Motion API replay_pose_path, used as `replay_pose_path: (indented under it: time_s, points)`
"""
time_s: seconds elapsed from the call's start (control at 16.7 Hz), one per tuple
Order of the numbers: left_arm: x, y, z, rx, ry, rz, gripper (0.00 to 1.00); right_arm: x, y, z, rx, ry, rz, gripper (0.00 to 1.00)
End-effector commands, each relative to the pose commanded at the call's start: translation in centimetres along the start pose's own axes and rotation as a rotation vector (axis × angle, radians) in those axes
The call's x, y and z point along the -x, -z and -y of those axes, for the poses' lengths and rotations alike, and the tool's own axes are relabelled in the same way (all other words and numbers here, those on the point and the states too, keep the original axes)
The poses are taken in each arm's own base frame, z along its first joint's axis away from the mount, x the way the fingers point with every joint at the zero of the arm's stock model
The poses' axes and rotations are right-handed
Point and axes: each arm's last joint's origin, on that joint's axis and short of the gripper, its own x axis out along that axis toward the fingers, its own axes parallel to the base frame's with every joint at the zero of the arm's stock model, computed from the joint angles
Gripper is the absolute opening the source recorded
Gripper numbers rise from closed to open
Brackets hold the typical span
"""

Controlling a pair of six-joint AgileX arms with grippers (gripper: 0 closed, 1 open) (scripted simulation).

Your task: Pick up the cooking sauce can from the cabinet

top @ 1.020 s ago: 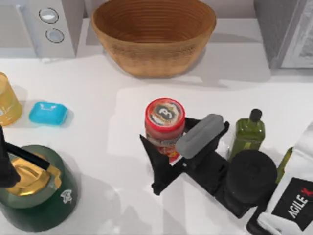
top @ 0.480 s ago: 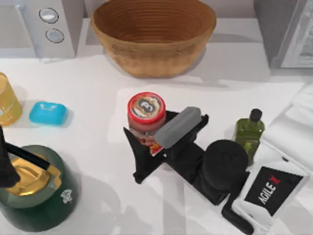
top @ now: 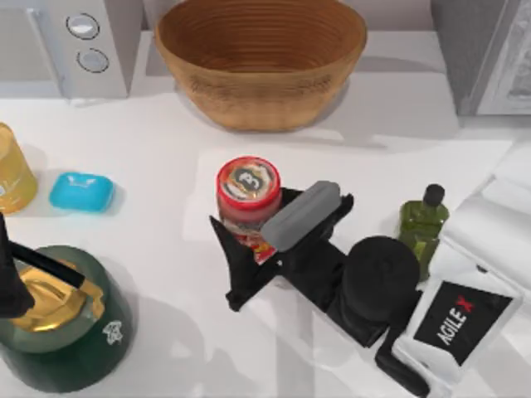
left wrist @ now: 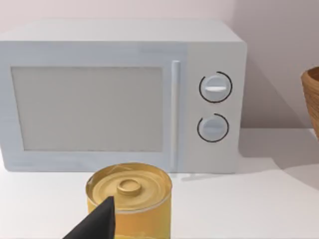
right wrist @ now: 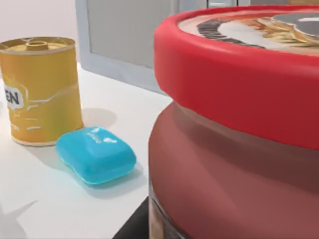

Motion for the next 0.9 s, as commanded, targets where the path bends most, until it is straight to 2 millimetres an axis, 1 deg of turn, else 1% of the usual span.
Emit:
replay_pose_path:
  time_s: [0.54,0.6,0.9]
  points:
    - [0.0,0.0,0.0,0.0,0.0,0.0,1.0,0.0,0.0,0.0,0.0,0.0,0.0,0.98]
    - [0.0,0.0,0.0,0.0,0.0,0.0,1.0,0.0,0.0,0.0,0.0,0.0,0.0,1.0]
    - [0.0,0.0,0.0,0.0,0.0,0.0,1.0,0.0,0.0,0.0,0.0,0.0,0.0,1.0]
